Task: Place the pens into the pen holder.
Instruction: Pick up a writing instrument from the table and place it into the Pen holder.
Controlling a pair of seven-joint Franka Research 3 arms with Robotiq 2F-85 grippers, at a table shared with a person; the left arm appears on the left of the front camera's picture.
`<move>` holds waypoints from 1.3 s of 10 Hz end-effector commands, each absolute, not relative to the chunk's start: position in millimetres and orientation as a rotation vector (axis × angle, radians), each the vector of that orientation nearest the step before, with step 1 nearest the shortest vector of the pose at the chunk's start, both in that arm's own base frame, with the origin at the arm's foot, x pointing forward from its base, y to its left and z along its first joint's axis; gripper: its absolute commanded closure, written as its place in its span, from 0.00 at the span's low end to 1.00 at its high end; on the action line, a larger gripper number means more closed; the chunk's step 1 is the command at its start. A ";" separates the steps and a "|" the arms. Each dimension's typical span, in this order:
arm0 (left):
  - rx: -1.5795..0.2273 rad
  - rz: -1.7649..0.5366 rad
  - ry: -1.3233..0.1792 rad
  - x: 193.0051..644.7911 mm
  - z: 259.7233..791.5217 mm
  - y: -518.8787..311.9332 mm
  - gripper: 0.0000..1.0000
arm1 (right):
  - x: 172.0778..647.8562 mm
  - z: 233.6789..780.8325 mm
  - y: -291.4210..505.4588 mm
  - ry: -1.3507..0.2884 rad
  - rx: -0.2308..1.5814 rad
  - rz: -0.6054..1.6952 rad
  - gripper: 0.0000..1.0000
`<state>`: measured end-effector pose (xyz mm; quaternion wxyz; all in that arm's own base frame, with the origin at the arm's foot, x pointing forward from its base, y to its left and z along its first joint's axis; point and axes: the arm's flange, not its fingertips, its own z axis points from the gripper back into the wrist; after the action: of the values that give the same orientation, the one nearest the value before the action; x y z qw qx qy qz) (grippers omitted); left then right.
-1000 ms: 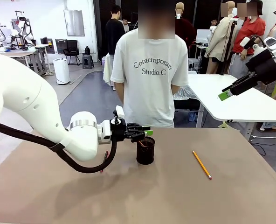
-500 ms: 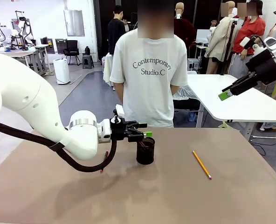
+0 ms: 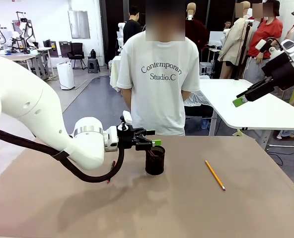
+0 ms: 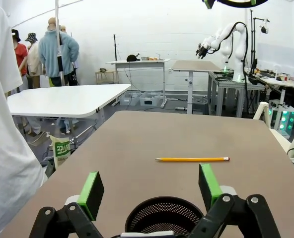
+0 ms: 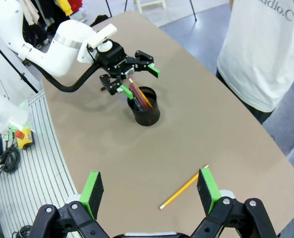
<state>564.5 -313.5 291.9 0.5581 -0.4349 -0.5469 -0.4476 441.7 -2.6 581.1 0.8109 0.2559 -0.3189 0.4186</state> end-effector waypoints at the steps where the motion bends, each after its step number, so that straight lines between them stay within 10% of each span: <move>1: -1.037 -1.073 -1.289 563.7 292.5 -314.3 0.00 | 442.2 582.2 -1.9 -0.691 0.553 0.897 0.00; 13: -0.713 -1.018 -1.004 552.1 400.2 -219.5 0.00 | 442.2 582.2 -1.9 -0.691 0.553 0.897 0.00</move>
<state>558.9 -224.7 391.6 0.6749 -0.3170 -0.4879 -0.4538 441.7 -2.6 581.1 0.8110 0.2559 -0.3189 0.4185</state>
